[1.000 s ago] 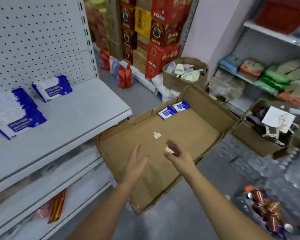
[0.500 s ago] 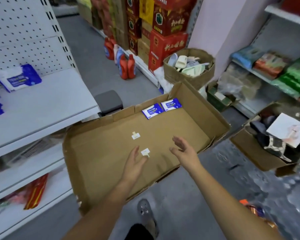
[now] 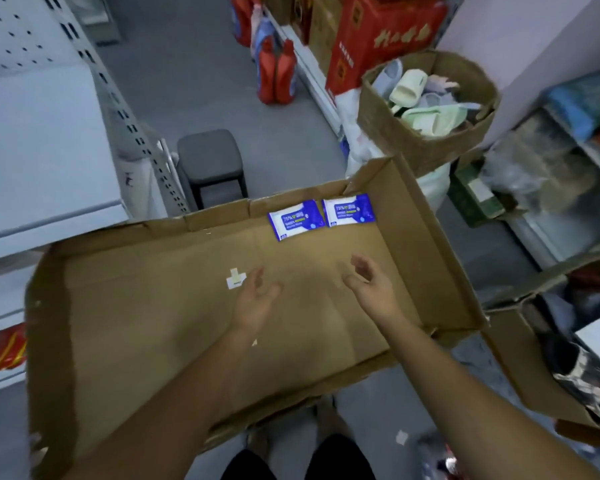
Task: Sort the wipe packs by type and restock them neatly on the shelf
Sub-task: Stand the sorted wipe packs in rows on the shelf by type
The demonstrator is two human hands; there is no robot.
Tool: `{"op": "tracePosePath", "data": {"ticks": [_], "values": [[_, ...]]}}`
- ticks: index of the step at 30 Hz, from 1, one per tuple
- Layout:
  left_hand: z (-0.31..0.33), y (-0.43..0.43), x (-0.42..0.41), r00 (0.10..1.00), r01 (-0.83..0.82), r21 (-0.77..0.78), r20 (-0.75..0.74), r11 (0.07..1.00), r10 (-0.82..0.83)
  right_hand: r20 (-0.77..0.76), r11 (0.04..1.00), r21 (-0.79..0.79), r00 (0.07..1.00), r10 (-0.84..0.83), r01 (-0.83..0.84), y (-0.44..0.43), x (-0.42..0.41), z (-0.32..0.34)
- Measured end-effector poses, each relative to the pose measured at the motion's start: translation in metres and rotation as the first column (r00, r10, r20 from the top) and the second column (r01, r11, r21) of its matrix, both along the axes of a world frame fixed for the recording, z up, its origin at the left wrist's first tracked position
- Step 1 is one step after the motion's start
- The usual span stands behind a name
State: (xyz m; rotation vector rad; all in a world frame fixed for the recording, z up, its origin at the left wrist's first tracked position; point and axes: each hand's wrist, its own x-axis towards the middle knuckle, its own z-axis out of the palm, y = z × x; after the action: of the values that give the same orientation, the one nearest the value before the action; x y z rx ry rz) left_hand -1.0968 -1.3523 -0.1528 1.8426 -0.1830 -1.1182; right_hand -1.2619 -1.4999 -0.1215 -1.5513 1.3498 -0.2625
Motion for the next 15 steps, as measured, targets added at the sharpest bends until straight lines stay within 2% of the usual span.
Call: {"op": "tracePosePath", "data": {"ticks": [8,13,15], "values": [[-0.057,-0.105,0.044,0.989,-0.108,0.145,0.113,0.983,0.092,-0.135,0.998,0.059,0.991,-0.025,0.033,-0.158,0.037,-0.082],[-0.092,-0.169,0.055,0.945,-0.268,0.194,0.244,0.944,0.219,-0.406,0.981,-0.082,0.904,0.13,-0.178,-0.218,0.075,-0.124],[-0.118,-0.18,0.063,0.925,-0.284,0.282,0.332,0.916,0.185,-0.532,0.961,-0.123,0.833,0.148,-0.248,-0.227,0.093,-0.133]]}}
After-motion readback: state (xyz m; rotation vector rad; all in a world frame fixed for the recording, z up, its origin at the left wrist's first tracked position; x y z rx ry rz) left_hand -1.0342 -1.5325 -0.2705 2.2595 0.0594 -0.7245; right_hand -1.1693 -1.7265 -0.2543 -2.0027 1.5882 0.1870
